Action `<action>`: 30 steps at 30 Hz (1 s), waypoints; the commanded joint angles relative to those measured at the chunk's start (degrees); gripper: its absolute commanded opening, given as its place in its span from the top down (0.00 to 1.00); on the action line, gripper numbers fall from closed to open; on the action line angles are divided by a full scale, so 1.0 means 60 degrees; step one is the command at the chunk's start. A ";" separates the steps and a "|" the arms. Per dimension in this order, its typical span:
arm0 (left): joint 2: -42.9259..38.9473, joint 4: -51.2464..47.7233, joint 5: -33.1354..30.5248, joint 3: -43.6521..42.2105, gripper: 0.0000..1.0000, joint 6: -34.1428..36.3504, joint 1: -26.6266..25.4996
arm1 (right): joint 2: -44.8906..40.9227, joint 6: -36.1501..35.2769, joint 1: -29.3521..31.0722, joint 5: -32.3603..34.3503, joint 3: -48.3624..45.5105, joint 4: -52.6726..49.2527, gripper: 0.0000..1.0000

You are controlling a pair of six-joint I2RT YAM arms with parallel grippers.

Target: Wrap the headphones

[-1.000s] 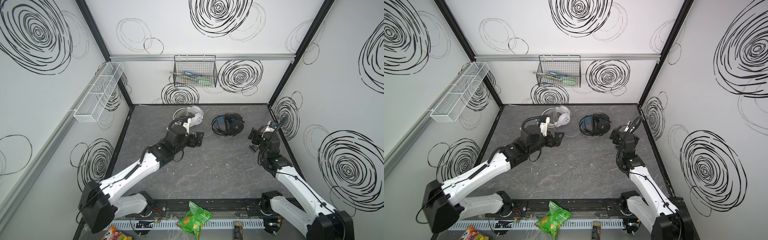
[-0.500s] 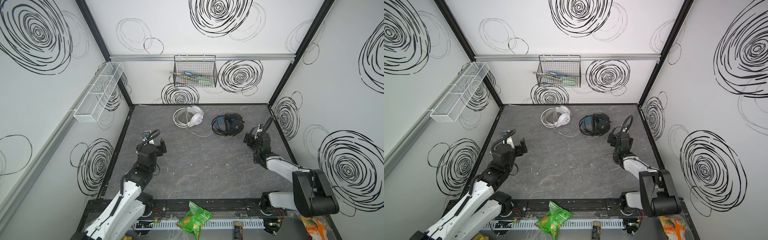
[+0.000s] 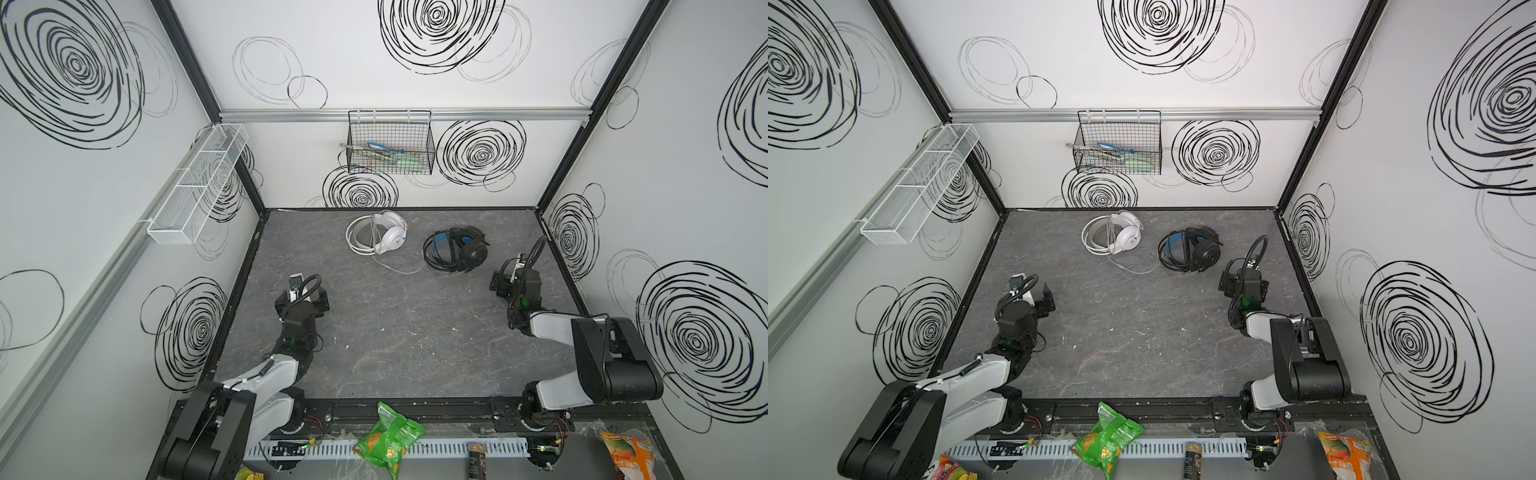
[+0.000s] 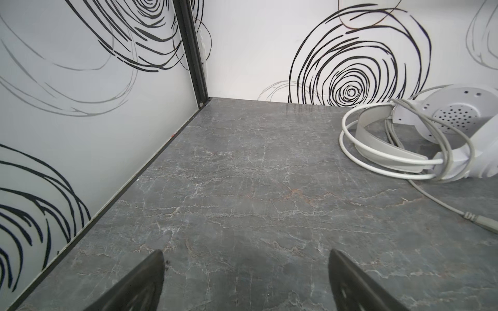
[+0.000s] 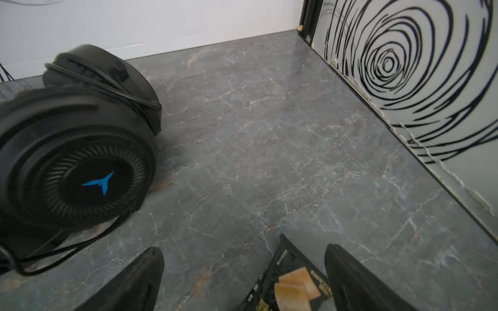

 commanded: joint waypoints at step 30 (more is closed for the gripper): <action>0.3516 0.5613 0.1683 0.0475 0.04 0.0916 0.0652 | 0.0199 -0.1020 -0.0712 -0.2699 -0.1416 0.4197 0.03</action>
